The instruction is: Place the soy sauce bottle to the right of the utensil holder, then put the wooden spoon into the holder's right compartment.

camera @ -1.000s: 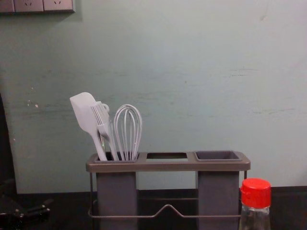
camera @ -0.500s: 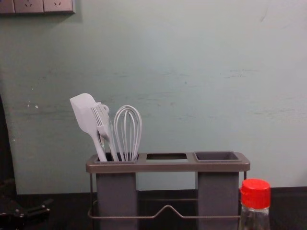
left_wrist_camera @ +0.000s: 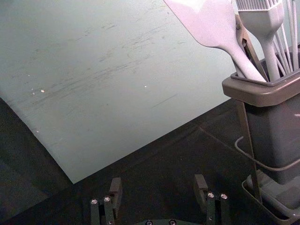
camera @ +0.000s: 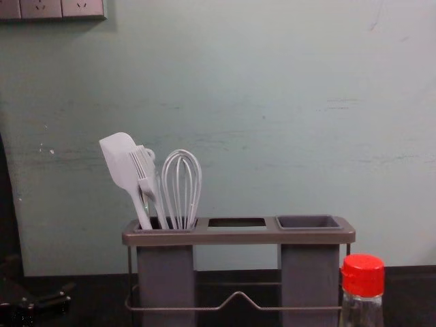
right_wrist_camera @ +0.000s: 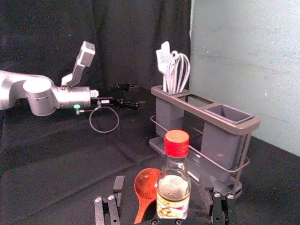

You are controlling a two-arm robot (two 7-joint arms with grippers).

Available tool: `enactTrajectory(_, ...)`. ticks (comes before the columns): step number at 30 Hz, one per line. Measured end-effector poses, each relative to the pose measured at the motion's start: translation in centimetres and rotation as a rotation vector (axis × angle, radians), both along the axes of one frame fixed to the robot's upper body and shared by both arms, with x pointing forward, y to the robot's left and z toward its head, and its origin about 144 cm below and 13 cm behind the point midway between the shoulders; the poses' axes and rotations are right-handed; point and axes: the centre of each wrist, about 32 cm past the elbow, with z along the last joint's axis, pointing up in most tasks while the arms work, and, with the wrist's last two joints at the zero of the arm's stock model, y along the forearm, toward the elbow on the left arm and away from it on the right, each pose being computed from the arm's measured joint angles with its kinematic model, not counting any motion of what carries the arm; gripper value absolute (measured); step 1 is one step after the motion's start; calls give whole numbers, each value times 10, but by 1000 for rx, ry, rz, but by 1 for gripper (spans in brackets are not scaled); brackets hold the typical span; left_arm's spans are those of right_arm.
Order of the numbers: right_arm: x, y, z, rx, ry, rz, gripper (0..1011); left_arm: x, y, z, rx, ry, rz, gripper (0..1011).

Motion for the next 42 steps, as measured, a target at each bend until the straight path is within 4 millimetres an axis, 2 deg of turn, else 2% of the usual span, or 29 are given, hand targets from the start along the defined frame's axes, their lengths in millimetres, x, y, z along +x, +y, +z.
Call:
enactTrajectory(16, 26, 25, -16, 37, -57, -53, 1003, 0, 0, 0, 0, 0, 0, 1005)
enactTrajectory(31, 48, 45, -17, 60, -65, -42, 1002, 0, 0, 0, 0, 0, 0, 1005)
enactTrajectory(42, 55, 53, -18, 61, -52, -34, 1002, 0, 0, 0, 0, 0, 0, 1005)
